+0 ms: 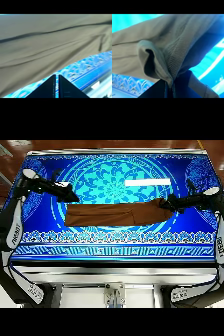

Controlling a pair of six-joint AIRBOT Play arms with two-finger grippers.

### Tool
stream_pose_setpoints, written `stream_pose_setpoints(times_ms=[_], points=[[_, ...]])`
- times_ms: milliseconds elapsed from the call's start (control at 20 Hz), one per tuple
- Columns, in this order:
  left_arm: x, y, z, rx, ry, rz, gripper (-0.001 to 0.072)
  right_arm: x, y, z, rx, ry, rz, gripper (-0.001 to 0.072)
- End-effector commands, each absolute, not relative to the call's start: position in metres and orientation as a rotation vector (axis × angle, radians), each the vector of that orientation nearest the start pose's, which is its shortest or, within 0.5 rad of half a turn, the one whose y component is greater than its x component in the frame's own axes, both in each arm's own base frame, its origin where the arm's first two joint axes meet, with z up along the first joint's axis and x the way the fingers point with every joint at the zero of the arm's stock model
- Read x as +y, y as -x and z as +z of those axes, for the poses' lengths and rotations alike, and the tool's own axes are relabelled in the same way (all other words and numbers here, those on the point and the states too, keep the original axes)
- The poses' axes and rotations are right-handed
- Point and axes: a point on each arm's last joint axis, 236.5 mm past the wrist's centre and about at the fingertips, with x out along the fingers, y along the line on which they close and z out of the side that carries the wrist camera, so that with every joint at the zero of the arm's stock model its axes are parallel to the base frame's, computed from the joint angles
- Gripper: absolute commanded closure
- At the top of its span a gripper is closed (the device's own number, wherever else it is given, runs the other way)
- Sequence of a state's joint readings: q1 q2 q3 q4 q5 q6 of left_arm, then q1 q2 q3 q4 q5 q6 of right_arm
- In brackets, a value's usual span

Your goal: Fold the shirts.

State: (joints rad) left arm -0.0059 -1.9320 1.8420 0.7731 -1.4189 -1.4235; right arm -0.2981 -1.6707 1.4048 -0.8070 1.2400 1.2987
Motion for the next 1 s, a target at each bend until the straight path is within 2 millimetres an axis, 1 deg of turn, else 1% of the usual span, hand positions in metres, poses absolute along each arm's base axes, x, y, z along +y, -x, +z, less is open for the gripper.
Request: stream_pose_setpoints(times_ms=[0, 100, 200, 300, 400, 500, 550, 650, 700, 800, 850, 900, 950], points=[[-0.255, -0.48, -0.011, 1.362, 0.501, -0.78, 0.0666, 0.025, -0.448, 0.036, 1.198, -0.671, 0.351, 0.0652], [-0.303, -0.47, -0.022, 1.355, 0.472, -0.821, 0.0666, 0.029, -0.436, 0.065, 1.174, -0.648, 0.367, 0.0653], [-0.341, -0.463, -0.029, 1.322, 0.448, -0.842, 0.0666, 0.032, -0.428, 0.094, 1.13, -0.646, 0.359, 0.0653], [-0.373, -0.456, -0.035, 1.293, 0.43, -0.861, 0.0666, 0.036, -0.418, 0.121, 1.09, -0.642, 0.355, 0.0653], [-0.407, -0.444, -0.036, 1.28, 0.452, -0.895, 0.0666, 0.041, -0.405, 0.14, 1.075, -0.643, 0.357, 0.0653], [-0.442, -0.427, -0.038, 1.287, 0.515, -0.936, 0.0666, 0.044, -0.397, 0.152, 1.064, -0.643, 0.357, 0.0653], [-0.456, -0.418, -0.041, 1.3, 0.535, -0.951, 0.0666, 0.044, -0.396, 0.156, 1.056, -0.647, 0.353, 0.0653], [-0.481, -0.397, -0.05, 1.338, 0.585, -0.988, 0.0666, 0.045, -0.394, 0.158, 1.058, -0.66, 0.345, 0.0653], [-0.493, -0.392, -0.05, 1.335, 0.625, -1.006, 0.0666, 0.047, -0.394, 0.156, 1.065, -0.655, 0.343, 0.0652], [-0.514, -0.389, -0.05, 1.341, 0.758, -1.0, 0.0666, 0.052, -0.392, 0.151, 1.091, -0.63, 0.332, 0.0653], [-0.519, -0.389, -0.052, 1.352, 0.802, -0.996, 0.0667, 0.056, -0.39, 0.148, 1.105, -0.617, 0.327, 0.0653], [-0.519, -0.39, -0.054, 1.358, 0.82, -0.991, 0.0667, 0.06, -0.389, 0.146, 1.116, -0.605, 0.326, 0.0653], [-0.513, -0.396, -0.055, 1.353, 0.819, -0.982, 0.0668, 0.066, -0.39, 0.145, 1.118, -0.597, 0.329, 0.0653]])
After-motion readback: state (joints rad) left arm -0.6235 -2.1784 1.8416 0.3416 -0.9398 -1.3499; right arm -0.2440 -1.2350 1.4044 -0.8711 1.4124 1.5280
